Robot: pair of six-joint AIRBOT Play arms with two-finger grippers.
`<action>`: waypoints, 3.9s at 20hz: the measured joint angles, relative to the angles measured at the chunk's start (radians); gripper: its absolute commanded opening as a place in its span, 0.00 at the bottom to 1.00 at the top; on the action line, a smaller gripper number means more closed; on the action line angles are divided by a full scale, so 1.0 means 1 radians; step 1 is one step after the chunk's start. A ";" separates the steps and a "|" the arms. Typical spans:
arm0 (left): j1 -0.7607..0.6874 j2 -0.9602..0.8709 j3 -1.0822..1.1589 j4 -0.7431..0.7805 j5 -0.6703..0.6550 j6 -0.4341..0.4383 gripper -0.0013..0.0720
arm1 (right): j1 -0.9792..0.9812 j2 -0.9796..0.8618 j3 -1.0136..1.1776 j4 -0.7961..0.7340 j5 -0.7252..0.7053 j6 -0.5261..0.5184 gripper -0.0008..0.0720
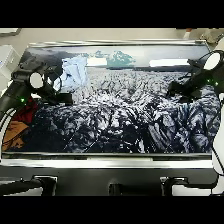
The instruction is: Fold the clothes and pants, and hang the long-sleeved shirts on hangers.
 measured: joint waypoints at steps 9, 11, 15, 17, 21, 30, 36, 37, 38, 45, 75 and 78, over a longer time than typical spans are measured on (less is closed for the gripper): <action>0.000 0.000 0.000 0.000 0.000 0.000 0.99 | 0.000 0.000 0.000 0.000 0.000 -0.001 0.87; 0.000 0.000 0.000 0.000 0.000 0.000 0.99 | 0.000 0.000 0.000 0.000 0.000 0.000 0.87; 0.000 -0.001 0.000 -0.001 0.016 -0.005 0.99 | 0.000 0.000 0.000 0.001 -0.051 0.002 0.87; 0.000 -0.006 0.000 -0.013 0.089 -0.010 0.99 | 0.000 0.000 0.000 0.001 -0.087 0.002 0.87; 0.000 -0.037 0.000 -0.023 0.329 -0.014 0.99 | 0.000 0.000 0.000 -0.019 -0.163 -0.006 0.87; 0.232 -0.462 0.298 -0.218 0.832 -0.346 0.99 | 0.000 -0.004 -0.001 -0.064 -0.366 -0.010 0.81; 0.328 -0.694 0.447 -0.668 0.662 -0.256 0.99 | 0.000 -0.019 -0.001 -0.042 -0.385 -0.013 0.76; 0.326 -0.711 0.454 -0.703 0.653 -0.246 0.99 | 0.000 -0.021 -0.001 -0.035 -0.386 -0.013 0.78; 0.322 -0.727 0.459 -0.730 0.648 -0.236 0.99 | 0.000 -0.022 -0.001 -0.027 -0.387 -0.013 0.78; 0.288 -0.779 0.471 -0.818 0.756 -0.215 0.69 | 0.000 -0.025 -0.001 -0.003 -0.364 -0.010 0.77; -0.557 0.021 -0.003 -0.362 0.675 0.154 0.48 | 0.000 0.416 0.023 0.000 -0.241 -0.059 0.77; -0.649 -0.097 -0.048 -0.406 0.735 0.042 1.00 | 0.000 0.425 0.023 -0.007 -0.213 -0.059 0.77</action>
